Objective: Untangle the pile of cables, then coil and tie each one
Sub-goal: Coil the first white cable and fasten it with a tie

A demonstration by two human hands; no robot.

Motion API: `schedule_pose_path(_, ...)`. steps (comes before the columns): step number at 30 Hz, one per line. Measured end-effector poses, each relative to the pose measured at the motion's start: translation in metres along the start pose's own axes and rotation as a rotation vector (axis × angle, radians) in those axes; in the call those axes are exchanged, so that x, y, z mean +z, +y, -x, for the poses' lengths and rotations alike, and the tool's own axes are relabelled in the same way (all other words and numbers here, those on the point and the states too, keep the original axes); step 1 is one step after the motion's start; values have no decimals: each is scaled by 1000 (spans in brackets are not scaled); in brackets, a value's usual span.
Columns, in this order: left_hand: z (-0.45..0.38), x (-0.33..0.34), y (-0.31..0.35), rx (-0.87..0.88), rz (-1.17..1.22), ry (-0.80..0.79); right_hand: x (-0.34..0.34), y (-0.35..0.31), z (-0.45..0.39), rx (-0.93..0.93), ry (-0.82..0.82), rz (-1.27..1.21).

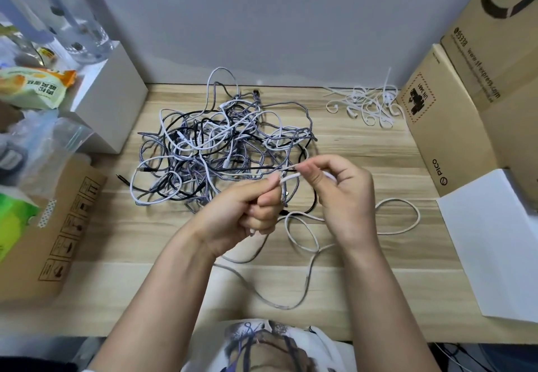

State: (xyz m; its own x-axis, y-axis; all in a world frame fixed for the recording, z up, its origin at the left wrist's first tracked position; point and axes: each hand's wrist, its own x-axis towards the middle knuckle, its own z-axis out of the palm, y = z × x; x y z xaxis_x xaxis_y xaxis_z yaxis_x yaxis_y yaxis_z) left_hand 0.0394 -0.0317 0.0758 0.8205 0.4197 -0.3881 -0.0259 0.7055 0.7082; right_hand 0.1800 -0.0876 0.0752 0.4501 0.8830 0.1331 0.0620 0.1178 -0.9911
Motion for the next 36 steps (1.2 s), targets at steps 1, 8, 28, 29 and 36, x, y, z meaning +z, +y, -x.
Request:
schedule_pose_path(1, 1, 1, -1, 32, 69, -57, -1, 1, 0, -19, 22, 17)
schedule_pose_path(8, 3, 12, 13, 197, 633, -433, 12, 13, 8, 79, -386, 299)
schedule_pose_path(28, 0, 9, -1, 221, -127, 173, -4, -21, 21, -245, -389, 676)
schedule_pose_path(29, 1, 11, -1, 189, -198, 147, -4, -21, 22, -230, -361, 641)
schedule_pose_path(36, 7, 18, 0, 53, -267, 4, -11, -29, 22, -131, -206, 206)
